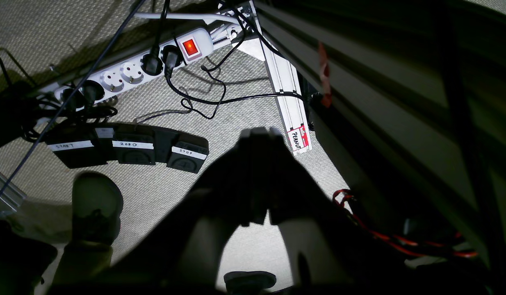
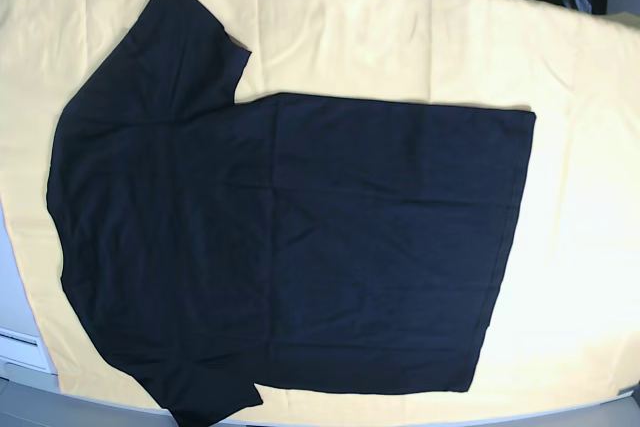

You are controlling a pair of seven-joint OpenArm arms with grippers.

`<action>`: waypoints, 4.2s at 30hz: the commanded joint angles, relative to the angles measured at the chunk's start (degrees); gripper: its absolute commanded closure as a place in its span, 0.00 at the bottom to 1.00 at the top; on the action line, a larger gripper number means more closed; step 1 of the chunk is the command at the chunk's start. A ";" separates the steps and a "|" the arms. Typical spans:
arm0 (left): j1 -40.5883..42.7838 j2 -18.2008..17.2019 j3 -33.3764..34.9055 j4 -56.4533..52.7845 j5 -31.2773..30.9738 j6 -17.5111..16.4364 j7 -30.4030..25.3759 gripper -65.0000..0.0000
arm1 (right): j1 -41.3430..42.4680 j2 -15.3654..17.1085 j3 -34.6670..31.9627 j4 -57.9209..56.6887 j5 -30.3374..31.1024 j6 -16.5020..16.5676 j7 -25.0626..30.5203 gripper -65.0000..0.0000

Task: Fold the T-shirt properly

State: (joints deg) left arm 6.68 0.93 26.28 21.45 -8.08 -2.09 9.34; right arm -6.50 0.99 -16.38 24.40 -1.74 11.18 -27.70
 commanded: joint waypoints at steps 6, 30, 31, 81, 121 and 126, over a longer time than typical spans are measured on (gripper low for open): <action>0.31 0.81 0.17 0.57 -0.24 -1.77 -0.52 1.00 | 0.66 -0.04 0.09 1.11 -0.22 -1.55 -0.42 1.00; 0.44 0.81 0.17 0.98 3.82 -1.77 2.67 1.00 | 0.63 -0.04 0.09 1.11 -2.01 2.19 -1.01 1.00; 0.50 0.81 0.17 1.55 4.09 -1.79 5.01 1.00 | 0.61 0.00 0.09 1.11 -2.60 3.32 -2.36 1.00; 63.63 -46.97 0.17 108.91 40.22 14.01 34.51 1.00 | -68.50 20.13 0.31 107.19 -22.80 -12.74 -22.53 1.00; 33.59 -65.57 -40.33 96.02 19.39 -20.50 -0.83 1.00 | -54.14 23.93 22.16 110.60 -21.99 -10.88 -11.28 1.00; 27.02 -67.10 -40.15 86.62 19.34 -34.82 -15.65 1.00 | -54.14 23.93 22.16 110.60 -22.01 -10.93 -11.30 1.00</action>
State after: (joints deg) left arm 34.04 -64.84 -13.23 107.50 11.77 -37.63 -6.15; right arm -60.01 24.60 5.41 134.19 -22.92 1.08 -39.57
